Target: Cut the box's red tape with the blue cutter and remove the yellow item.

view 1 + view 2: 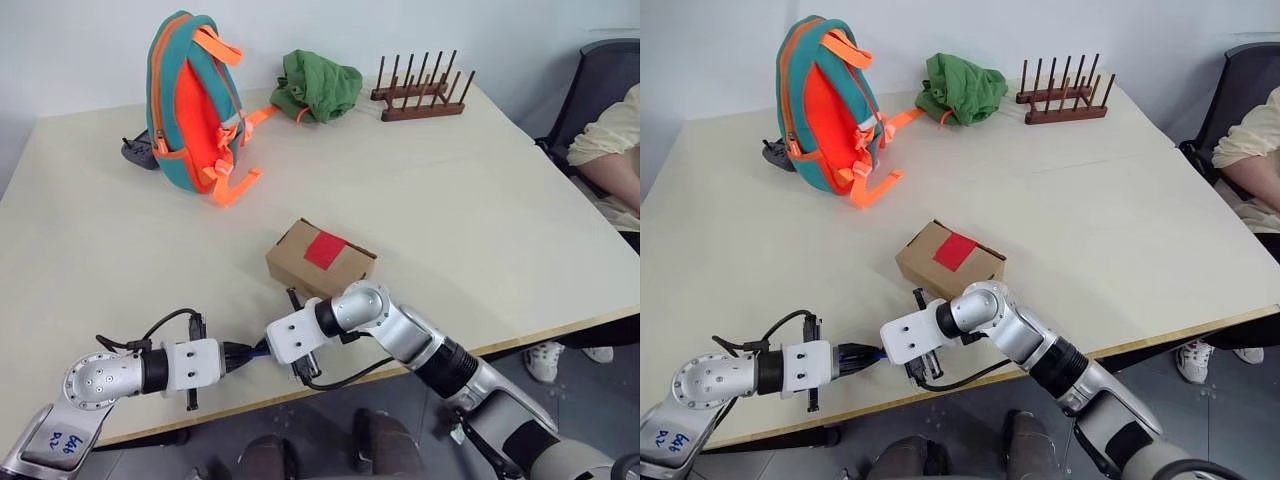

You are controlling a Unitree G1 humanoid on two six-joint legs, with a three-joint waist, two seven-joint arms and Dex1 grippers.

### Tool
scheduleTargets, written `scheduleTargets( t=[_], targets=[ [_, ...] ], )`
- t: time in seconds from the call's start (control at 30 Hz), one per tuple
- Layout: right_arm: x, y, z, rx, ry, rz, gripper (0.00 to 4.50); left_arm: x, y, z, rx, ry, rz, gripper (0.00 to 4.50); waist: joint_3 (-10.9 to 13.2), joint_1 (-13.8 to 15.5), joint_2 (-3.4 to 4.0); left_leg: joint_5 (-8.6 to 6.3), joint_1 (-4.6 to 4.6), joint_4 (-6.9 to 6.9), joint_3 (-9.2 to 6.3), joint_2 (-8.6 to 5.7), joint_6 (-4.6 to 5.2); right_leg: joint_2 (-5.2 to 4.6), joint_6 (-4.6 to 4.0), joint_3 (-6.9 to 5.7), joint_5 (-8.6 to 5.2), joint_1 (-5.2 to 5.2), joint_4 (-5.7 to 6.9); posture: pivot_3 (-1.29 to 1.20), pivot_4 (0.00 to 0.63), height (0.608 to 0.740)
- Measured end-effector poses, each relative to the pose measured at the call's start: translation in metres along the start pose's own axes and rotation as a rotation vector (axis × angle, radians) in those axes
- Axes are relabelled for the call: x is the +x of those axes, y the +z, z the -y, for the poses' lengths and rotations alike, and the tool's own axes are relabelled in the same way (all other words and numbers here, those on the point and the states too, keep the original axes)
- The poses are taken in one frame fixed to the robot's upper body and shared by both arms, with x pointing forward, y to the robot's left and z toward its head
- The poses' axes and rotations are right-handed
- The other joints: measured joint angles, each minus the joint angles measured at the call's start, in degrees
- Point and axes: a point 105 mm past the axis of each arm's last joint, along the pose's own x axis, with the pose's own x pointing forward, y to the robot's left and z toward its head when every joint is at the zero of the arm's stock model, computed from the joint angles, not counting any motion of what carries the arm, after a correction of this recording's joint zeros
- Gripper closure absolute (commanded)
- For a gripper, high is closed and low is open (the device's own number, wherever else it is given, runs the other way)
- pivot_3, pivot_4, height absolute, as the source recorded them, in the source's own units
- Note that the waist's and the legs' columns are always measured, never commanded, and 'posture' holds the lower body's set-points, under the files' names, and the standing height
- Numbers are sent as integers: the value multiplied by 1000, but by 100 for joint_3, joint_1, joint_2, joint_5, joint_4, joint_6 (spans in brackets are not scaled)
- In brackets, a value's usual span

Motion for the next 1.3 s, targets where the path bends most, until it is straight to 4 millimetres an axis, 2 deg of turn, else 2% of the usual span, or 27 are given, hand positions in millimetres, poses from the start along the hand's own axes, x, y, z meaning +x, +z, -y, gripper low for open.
scheduleTargets(
  t=[0.13,0.23,0.4,0.5,0.6,0.67,0.83,1.03,1.2,1.3],
  targets=[
    [-5,19,8,57,-43,82,4456,2,-1,-2,9,-6,7,4069,1,30,1,0,-4,1,-3,-1,0,0,0,0,0,0,-3,0,150,740],
    [-28,27,19,114,-95,125,4456,4,-2,-9,21,-6,11,4069,1,46,1,1,-7,5,-9,-2,4,-2,1,0,0,1,-4,0,150,740],
    [-89,11,24,264,-230,74,4456,2,-10,-26,23,28,3,4069,0,34,0,0,-6,2,-11,3,6,-5,1,-3,1,1,-4,0,150,740],
    [-105,6,22,363,-296,66,4456,0,-13,-31,18,44,-2,4069,1,2,3,0,-3,-3,-8,5,3,-1,-2,-5,-1,-4,0,0,150,740],
    [-113,12,19,443,-328,86,4456,0,-13,-33,15,52,0,4069,2,3,4,0,-5,-2,-8,9,2,0,-3,-6,-2,-6,0,0,150,740],
    [-120,15,21,494,-366,92,3916,0,-13,-34,6,61,6,4069,2,15,3,-1,-7,-2,-8,25,2,-1,-3,-5,-1,-6,-3,0,150,740],
    [-137,13,30,647,-499,121,2226,-2,-15,-37,-17,75,9,4069,2,17,3,-3,-7,-3,-6,33,2,-1,-3,-7,-1,-7,-5,0,150,740],
    [-152,21,46,789,-609,264,125,-3,-17,-42,-15,85,8,4069,2,18,4,-4,-9,-5,-5,35,0,3,-3,-7,-1,-8,-7,0,150,740],
    [-156,28,47,789,-634,302,58,-3,-18,-43,-8,87,10,4069,2,16,4,-5,-10,-8,-4,32,-1,6,-3,-7,-1,-8,-12,0,150,740],
    [-156,22,41,794,-646,262,58,-3,-18,-42,-8,88,11,4069,2,15,4,-7,-11,-8,-2,31,-3,8,-3,-7,-1,-8,-14,0,150,740]
  ],
)
